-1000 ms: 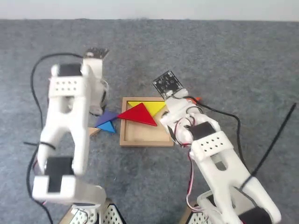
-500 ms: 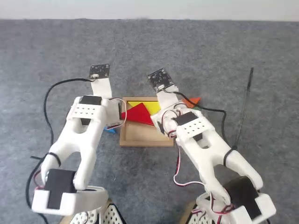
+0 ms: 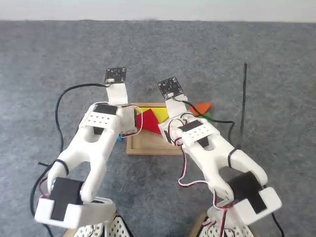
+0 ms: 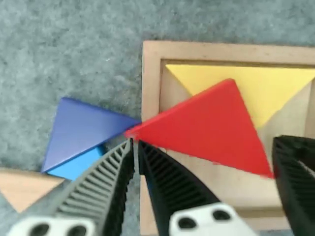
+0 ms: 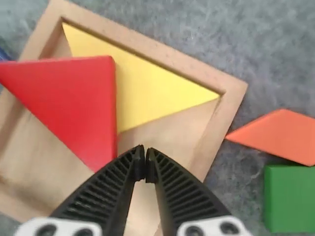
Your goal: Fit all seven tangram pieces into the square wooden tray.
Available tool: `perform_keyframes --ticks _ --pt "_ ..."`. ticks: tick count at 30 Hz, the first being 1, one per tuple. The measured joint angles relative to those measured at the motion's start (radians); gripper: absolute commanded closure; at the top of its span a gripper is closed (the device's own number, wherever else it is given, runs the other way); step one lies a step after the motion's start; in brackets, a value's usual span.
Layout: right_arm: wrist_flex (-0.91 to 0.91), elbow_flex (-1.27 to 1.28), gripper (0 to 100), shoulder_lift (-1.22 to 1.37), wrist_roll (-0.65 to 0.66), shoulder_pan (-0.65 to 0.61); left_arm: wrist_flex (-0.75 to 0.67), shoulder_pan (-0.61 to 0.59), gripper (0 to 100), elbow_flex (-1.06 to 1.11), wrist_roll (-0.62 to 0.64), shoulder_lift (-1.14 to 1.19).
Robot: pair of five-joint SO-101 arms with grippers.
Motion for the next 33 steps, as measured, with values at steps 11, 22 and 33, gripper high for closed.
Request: perform_keyframes --ticks 11,22,33 --pt "-0.003 -0.012 98.7 0.003 -0.087 -0.002 -0.038 0.0 99 0.023 0.046 0.043" --pt "-0.003 -0.012 98.7 0.003 -0.092 -0.002 -0.038 -0.021 99 -0.066 0.092 0.118" --pt "0.071 -0.012 98.7 0.003 -0.092 -0.032 -0.038 -0.009 99 -0.094 0.098 0.127"
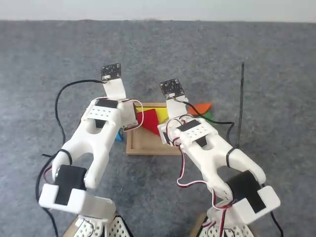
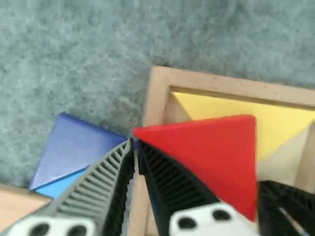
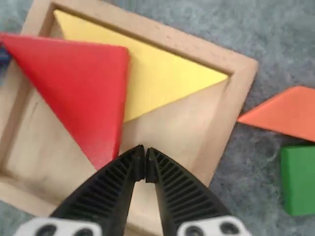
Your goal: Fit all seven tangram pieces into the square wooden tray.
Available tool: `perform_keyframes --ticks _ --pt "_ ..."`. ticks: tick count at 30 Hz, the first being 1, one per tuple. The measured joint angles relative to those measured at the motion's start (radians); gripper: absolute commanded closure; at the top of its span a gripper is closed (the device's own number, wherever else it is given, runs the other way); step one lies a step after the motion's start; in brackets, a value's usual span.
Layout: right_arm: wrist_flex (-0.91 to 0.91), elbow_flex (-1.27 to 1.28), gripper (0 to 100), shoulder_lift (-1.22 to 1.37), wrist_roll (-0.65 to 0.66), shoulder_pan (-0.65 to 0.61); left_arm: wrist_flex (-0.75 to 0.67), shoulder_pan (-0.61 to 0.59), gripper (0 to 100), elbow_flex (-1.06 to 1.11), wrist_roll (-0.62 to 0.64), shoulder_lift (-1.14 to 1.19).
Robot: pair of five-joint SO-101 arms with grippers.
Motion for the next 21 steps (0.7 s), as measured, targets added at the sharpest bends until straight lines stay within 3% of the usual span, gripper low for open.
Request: perform_keyframes --ticks 16,21 --pt "0.009 -0.002 99.1 -0.018 0.026 -0.025 -0.092 0.021 99 0.0 -0.048 0.0" --pt "0.009 0.061 99.1 -0.135 0.037 -0.055 -0.126 0.021 99 0.0 -0.074 0.0"
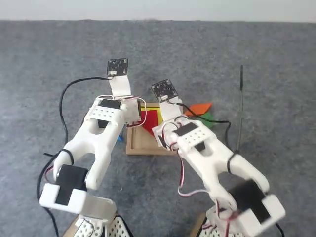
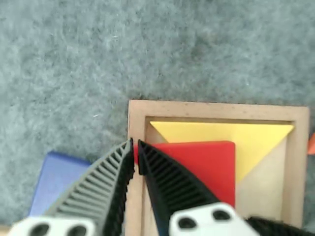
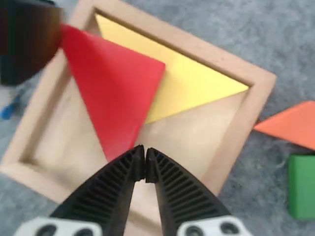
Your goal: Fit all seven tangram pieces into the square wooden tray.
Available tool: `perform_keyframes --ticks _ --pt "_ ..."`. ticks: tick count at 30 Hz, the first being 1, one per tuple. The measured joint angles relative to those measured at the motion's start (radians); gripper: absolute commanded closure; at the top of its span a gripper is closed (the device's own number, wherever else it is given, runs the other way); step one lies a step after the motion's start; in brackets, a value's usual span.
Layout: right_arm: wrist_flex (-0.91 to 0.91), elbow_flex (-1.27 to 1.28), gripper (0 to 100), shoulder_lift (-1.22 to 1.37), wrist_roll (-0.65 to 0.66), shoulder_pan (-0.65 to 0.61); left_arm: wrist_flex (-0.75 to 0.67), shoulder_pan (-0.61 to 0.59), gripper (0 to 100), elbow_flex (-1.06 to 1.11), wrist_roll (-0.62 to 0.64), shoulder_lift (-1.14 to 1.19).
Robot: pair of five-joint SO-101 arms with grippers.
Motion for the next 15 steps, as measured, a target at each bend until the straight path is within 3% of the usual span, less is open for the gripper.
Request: perform_keyframes --ticks 6,15 --pt "-0.009 0.152 99.1 -0.226 0.06 -0.089 -0.002 0.0 99 0.0 -0.005 0.0" --pt "-0.129 0.218 99.1 -0.281 0.066 0.017 0.176 -0.035 99 0.043 -0.006 -0.077"
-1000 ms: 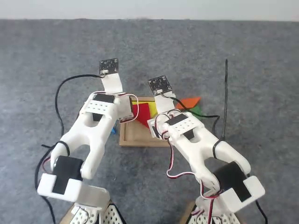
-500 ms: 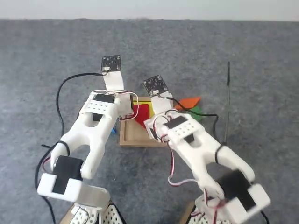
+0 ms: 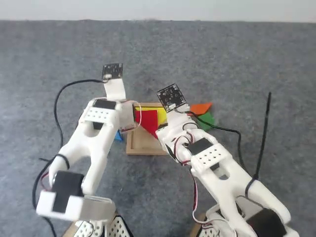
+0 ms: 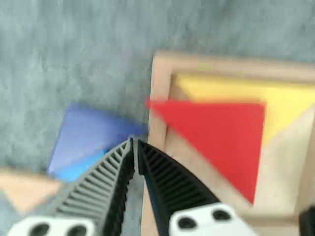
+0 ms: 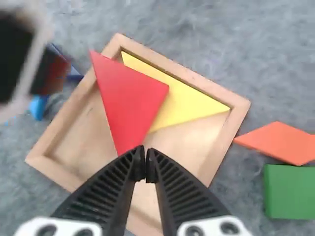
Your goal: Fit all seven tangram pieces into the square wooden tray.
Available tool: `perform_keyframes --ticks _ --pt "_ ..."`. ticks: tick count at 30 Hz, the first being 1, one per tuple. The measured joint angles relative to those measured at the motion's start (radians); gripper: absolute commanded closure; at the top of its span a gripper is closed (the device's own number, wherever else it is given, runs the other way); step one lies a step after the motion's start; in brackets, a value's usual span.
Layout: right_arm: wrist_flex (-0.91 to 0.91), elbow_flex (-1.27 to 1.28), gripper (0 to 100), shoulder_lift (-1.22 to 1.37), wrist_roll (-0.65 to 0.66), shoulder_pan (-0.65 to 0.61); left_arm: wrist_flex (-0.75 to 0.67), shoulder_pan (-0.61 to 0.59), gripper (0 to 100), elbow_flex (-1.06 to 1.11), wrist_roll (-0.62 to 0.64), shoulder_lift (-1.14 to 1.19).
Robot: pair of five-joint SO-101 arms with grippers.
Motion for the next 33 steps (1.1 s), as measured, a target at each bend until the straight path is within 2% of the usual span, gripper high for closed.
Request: perform_keyframes --ticks 2,5,11,19,30,33 --pt "-0.008 -0.006 99.1 0.046 0.0 0.003 0.017 0.003 99 0.052 0.025 -0.048" --pt "-0.008 -0.041 99.1 0.132 -0.028 0.003 -0.06 0.005 99 0.115 0.04 -0.087" --pt "-0.008 -0.092 99.1 0.218 -0.04 0.017 -0.141 0.035 99 0.087 0.046 -0.037" --pt "-0.008 -0.092 99.1 0.218 -0.032 -0.003 -0.038 0.038 99 -0.143 0.046 0.186" --pt "-0.014 -0.092 99.1 0.218 -0.025 -0.005 -0.038 0.038 99 -0.152 0.046 0.186" --pt "-0.014 -0.092 99.1 0.218 0.015 -0.005 -0.041 0.037 99 -0.152 0.046 0.186"
